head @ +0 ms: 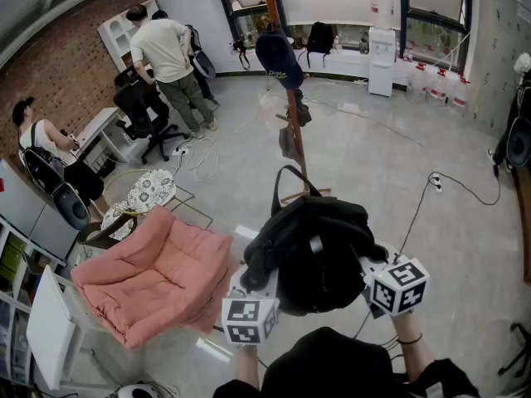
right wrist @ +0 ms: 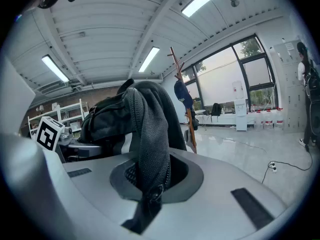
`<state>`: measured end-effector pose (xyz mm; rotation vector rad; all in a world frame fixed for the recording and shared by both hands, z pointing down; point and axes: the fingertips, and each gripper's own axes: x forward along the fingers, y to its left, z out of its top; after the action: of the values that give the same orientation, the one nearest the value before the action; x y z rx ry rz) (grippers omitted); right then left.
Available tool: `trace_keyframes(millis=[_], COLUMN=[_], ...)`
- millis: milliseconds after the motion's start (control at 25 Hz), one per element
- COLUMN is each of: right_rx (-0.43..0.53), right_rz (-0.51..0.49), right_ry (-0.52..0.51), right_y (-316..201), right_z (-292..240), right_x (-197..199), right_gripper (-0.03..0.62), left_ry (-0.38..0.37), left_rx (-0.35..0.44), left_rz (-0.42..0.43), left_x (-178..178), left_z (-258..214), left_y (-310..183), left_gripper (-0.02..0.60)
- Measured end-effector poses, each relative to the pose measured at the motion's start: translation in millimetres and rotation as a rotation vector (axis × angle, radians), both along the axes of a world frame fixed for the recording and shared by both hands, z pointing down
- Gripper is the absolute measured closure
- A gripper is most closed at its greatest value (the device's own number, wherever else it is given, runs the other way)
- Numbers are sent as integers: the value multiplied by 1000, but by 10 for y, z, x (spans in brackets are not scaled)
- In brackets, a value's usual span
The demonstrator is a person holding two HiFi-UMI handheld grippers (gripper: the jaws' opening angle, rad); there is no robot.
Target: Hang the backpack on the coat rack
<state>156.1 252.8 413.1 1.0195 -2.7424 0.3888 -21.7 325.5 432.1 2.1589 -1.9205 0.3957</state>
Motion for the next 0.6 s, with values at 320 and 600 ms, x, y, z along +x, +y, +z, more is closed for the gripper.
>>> trace_keyframes(millis=[320, 600], right_rx=[-18, -51], right_rz=[2, -7], right_ry=[4, 3], right_y=[-76, -194], right_z=[92, 197], right_x=[76, 195], right_gripper=[569, 569], left_ry=[0, 6], left_rx=[-19, -43], left_rz=[-6, -28], left_x=[76, 204], left_z=[82, 178], left_y=[-72, -156], left_gripper=[454, 454])
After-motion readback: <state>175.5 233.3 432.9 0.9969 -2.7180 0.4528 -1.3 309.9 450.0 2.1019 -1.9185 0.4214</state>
